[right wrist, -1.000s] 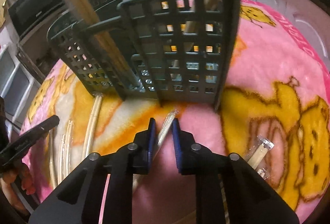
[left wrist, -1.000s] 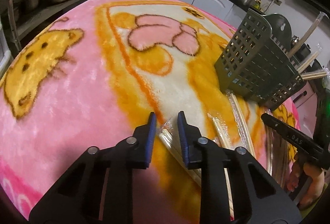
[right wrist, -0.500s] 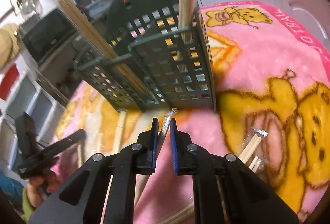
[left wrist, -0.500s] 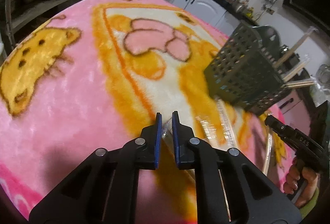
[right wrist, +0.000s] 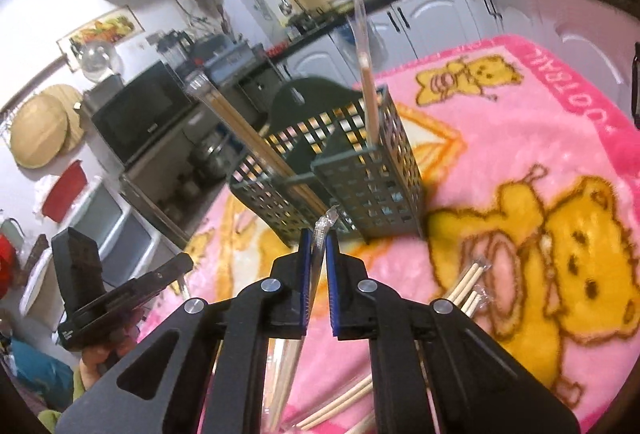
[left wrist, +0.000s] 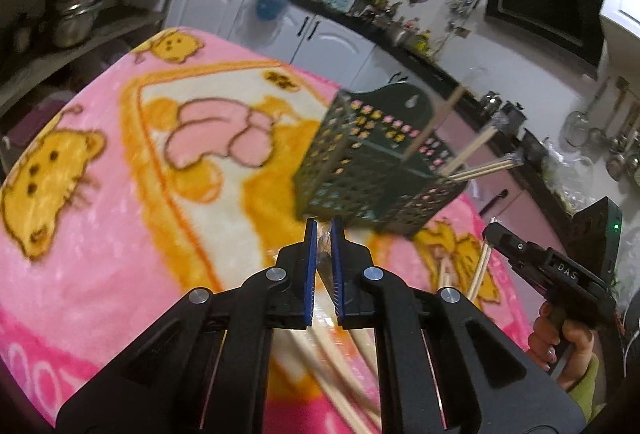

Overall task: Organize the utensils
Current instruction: 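Lift both chopsticks and carry them over the green caddy with both tools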

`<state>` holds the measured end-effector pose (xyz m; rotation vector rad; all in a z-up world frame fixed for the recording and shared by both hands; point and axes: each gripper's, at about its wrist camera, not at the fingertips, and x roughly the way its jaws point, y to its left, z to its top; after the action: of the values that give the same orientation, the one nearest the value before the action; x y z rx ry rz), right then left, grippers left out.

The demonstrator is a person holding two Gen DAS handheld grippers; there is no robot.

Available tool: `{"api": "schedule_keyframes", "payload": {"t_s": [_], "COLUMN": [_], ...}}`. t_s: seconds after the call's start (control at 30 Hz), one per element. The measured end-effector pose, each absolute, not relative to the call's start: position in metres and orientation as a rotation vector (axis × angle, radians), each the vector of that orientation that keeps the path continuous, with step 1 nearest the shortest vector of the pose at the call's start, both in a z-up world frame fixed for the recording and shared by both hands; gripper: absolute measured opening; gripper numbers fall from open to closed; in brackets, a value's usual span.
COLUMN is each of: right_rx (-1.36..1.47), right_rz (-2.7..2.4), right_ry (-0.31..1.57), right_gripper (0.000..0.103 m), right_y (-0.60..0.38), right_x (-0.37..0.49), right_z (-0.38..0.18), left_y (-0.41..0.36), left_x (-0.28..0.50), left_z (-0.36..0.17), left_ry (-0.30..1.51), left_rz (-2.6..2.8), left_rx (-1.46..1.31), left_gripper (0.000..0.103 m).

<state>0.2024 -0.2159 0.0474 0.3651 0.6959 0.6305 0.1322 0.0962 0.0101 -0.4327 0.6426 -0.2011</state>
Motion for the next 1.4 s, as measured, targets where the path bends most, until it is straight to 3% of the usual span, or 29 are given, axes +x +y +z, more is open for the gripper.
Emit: {"api": "schedule_keyframes", "payload": {"t_s": [0.63,1.4], "right_rx": [0.261,0.254], "right_rz": [0.551,0.526], "right_ry": [0.451,0.341], "right_gripper": [0.006,0.005], "right_y": [-0.242,-0.258], "right_x": [0.149,0.141], "right_z": [0.105,0.134], "left_y": [0.059,0.029], "left_x": [0.12,0.126], "left_z": [0.058,0.107], "left_ry": [0.559,0.465], "left_rz": [-0.302,-0.378], "left_rx": [-0.38,-0.319], "left_gripper": [0.003,0.002]}}
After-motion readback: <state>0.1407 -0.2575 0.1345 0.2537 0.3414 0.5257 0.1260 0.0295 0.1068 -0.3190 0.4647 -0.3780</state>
